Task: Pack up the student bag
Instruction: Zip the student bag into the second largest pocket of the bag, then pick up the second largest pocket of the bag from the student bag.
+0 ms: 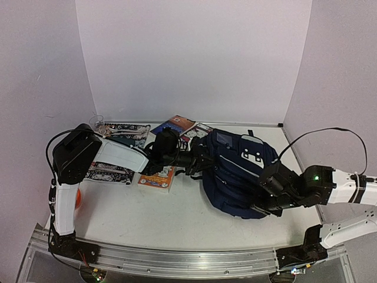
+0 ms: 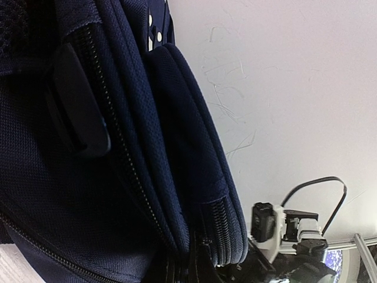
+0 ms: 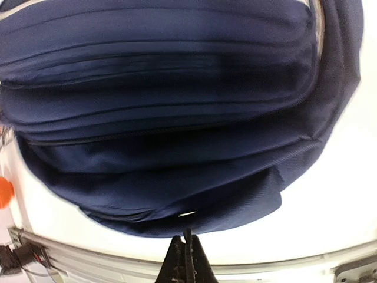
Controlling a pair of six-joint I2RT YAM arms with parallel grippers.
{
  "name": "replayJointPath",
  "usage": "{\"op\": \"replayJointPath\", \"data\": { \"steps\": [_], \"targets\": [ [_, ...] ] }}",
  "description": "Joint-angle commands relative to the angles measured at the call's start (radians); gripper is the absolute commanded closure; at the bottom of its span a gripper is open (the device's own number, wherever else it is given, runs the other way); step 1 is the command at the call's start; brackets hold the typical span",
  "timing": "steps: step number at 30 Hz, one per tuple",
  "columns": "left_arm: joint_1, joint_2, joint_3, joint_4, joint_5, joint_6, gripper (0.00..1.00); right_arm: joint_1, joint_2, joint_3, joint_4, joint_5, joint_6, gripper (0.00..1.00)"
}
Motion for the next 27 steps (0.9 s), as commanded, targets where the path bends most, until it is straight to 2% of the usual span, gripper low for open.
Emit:
{"op": "replayJointPath", "data": {
  "steps": [1, 3, 11, 18, 27],
  "targets": [
    [0.028, -0.061, 0.028, 0.147, -0.072, 0.017, 1.0, 0.003, 0.081, 0.185, 0.001, 0.036, -0.185, 0.86],
    [0.021, -0.064, 0.022, 0.147, -0.073, 0.013, 1.0, 0.004, 0.16, 0.275, 0.01, 0.042, -0.264, 0.8],
    [0.0, -0.072, -0.002, 0.147, -0.063, -0.018, 1.0, 0.003, 0.448, 0.575, -0.026, 0.061, -0.59, 0.72],
    [-0.003, -0.096, -0.025, 0.145, -0.055, -0.038, 1.0, 0.002, 0.626, 0.728, -0.207, 0.156, -0.635, 0.7],
    [-0.004, -0.108, -0.035, 0.141, -0.052, -0.056, 1.0, 0.001, 0.741, 0.805, -0.322, 0.159, -0.677, 0.74]
  ]
}}
